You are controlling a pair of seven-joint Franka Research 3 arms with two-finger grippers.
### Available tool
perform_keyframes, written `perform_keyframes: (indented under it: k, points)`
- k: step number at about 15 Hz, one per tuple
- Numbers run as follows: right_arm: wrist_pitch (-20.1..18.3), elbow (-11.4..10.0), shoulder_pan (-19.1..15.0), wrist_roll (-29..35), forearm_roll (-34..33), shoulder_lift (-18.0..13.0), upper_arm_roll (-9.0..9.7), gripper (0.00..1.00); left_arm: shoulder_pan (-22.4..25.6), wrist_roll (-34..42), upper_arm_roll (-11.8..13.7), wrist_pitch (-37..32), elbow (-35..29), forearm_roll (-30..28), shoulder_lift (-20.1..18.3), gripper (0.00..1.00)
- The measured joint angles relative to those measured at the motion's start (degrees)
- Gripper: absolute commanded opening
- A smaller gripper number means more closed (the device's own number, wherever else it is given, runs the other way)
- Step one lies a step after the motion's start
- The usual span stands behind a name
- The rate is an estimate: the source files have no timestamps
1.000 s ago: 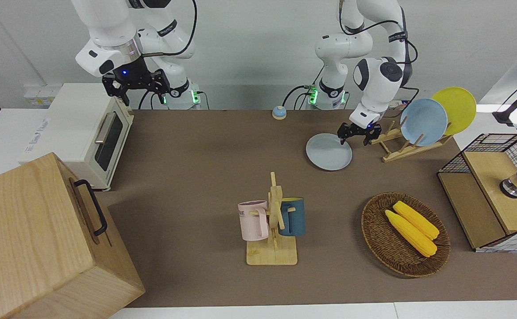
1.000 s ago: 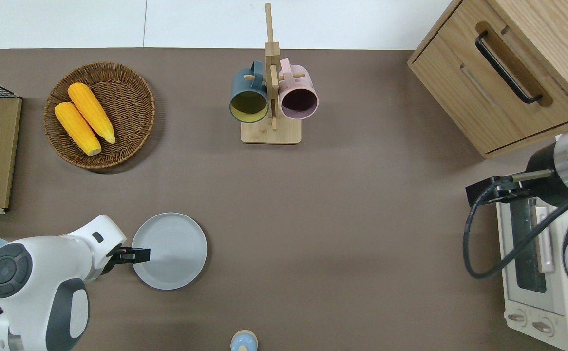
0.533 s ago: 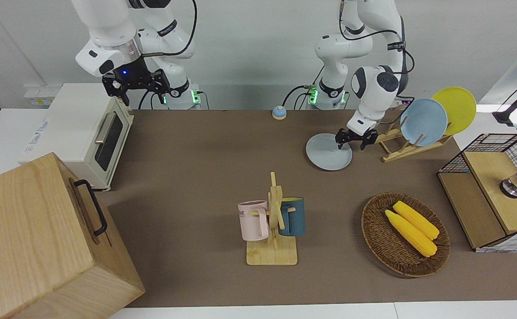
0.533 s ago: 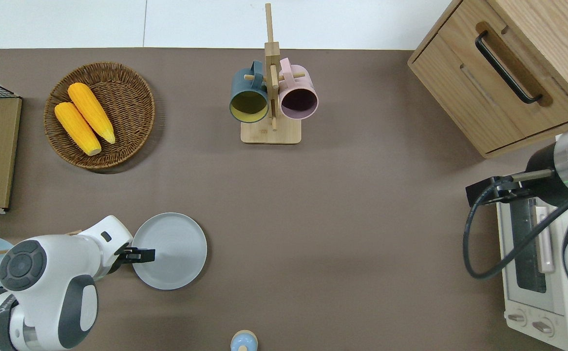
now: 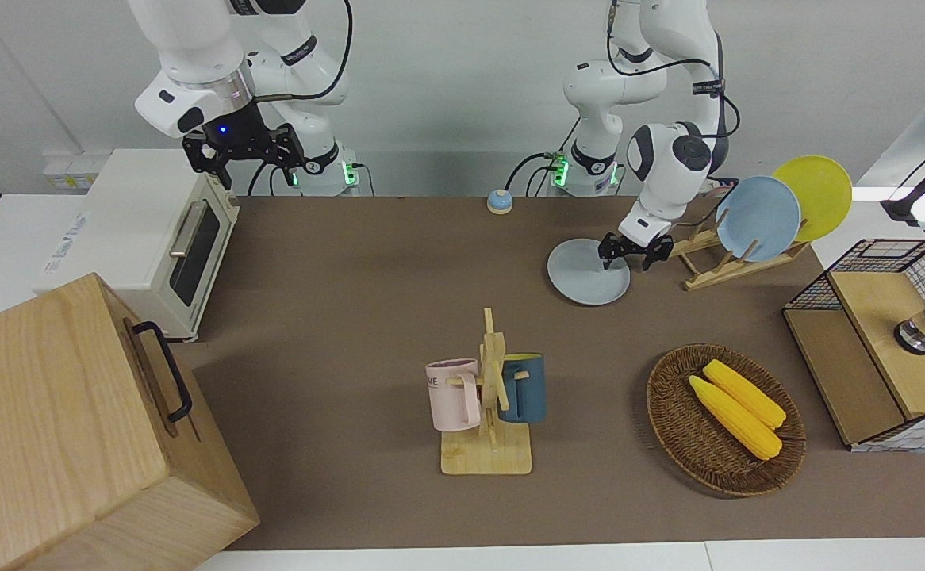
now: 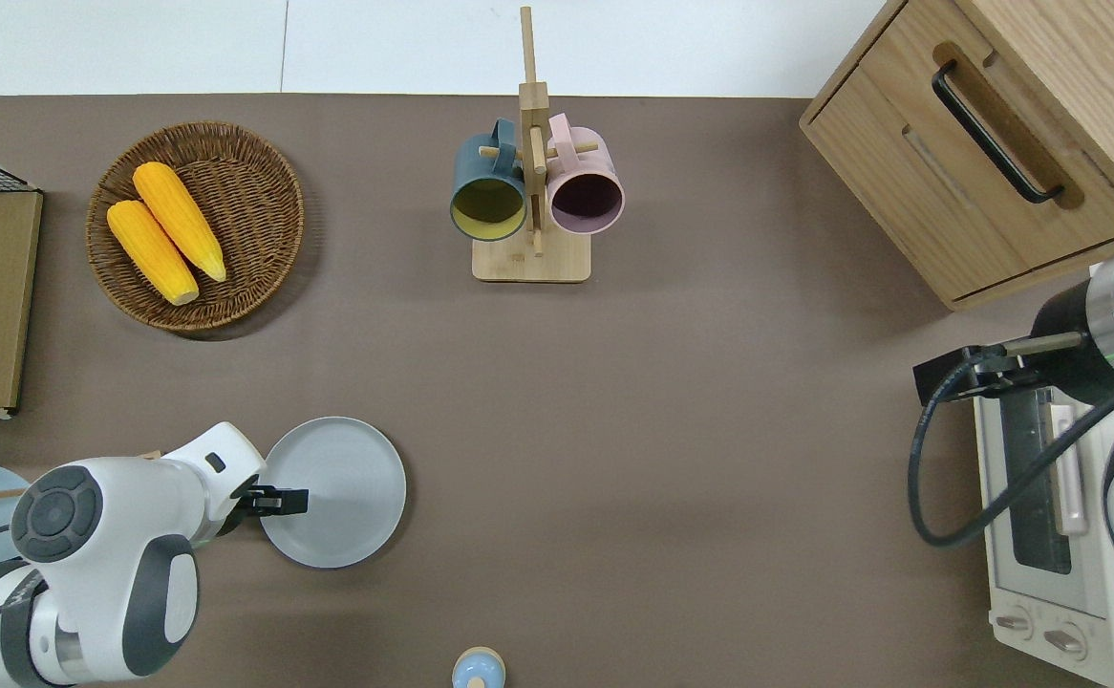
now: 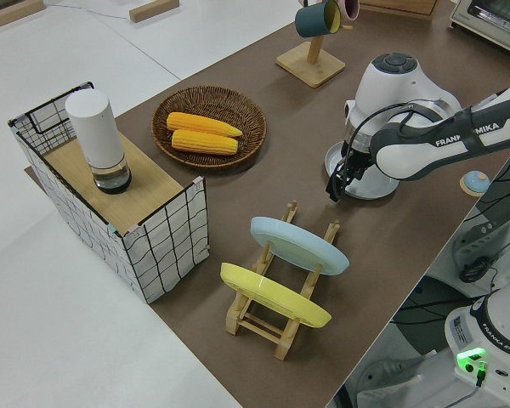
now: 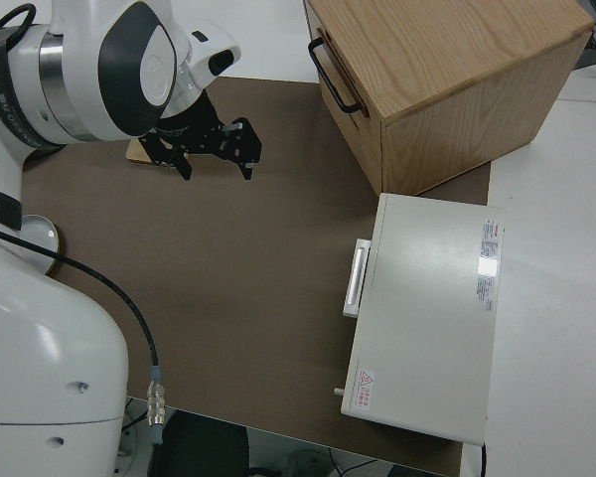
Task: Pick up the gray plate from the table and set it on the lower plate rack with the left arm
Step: 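Lower the left gripper onto the gray plate's rim and close it, then lift the gray plate with the left gripper and carry it to the rack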
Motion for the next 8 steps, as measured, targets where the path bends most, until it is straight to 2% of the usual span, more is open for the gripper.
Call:
perform_keyframes:
  k: [1, 6, 8]
  points:
    - [0.0, 0.0, 0.0, 0.0, 0.0, 0.0, 0.00, 0.983, 0.0, 0.0, 0.0, 0.1, 0.0, 0.0, 0.1, 0.55]
    - [0.0, 0.0, 0.0, 0.0, 0.0, 0.0, 0.00, 0.983, 0.0, 0.0, 0.0, 0.5, 0.0, 0.0, 0.5, 0.03]
    - [0.0, 0.0, 0.0, 0.0, 0.0, 0.0, 0.00, 0.983, 0.0, 0.0, 0.0, 0.8, 0.1, 0.0, 0.4, 0.00]
